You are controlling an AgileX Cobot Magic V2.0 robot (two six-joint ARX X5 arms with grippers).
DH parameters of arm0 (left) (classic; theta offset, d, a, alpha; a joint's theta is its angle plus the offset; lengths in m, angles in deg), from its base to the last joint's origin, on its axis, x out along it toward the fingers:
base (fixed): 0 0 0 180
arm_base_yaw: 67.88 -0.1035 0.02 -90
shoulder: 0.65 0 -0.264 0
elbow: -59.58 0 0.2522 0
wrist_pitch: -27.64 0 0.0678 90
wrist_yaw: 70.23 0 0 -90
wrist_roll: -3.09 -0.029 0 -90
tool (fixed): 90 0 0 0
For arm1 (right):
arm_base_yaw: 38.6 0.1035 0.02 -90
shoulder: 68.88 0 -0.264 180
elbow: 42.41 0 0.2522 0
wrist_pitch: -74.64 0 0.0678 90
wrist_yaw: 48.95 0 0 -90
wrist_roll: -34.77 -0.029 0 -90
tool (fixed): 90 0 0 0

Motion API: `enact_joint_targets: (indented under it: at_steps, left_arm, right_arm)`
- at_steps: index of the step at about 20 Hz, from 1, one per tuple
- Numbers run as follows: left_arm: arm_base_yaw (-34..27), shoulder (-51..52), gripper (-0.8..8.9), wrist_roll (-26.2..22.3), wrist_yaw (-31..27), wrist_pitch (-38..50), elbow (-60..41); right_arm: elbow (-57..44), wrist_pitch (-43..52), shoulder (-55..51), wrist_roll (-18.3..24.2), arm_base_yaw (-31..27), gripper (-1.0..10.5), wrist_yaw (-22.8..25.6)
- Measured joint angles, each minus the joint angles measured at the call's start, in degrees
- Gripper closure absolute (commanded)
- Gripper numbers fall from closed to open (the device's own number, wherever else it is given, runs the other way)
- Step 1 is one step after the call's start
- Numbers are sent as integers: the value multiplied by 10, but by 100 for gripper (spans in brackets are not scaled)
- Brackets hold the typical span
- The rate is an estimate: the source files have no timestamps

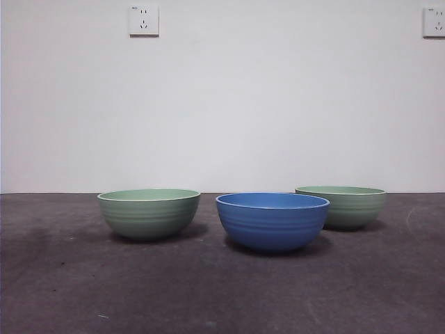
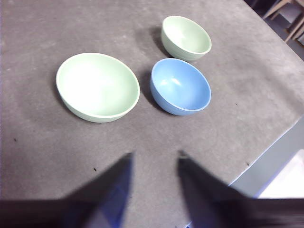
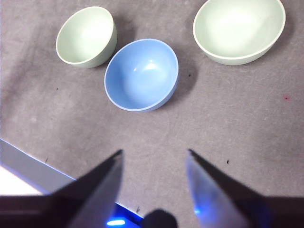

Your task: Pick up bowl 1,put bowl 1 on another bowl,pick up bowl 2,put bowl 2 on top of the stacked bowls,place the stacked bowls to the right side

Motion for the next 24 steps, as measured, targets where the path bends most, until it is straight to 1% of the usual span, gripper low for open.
enact_joint_targets:
  at_steps: [5, 7, 11, 14, 18, 24]
  left_arm:
    - [1, 0, 241, 5, 0, 0, 0]
    - [2, 0, 242, 5, 1, 0, 0]
    - [2, 0, 242, 7, 1, 0, 0]
    - [2, 0, 242, 7, 1, 0, 0]
    - [2, 0, 243, 7, 1, 0, 0]
    - [3, 0, 243, 7, 1, 0, 0]
  right_arm:
    - [0, 9, 10, -19, 0, 345, 7]
    - [0, 26, 20, -33, 0, 348, 33]
    - [1, 87, 66, -76, 0, 349, 87]
    - [1, 157, 133, -106, 0, 349, 99]
    - [1, 263, 250, -143, 0, 352, 118]
    - [2, 386, 414, -182, 0, 363, 120]
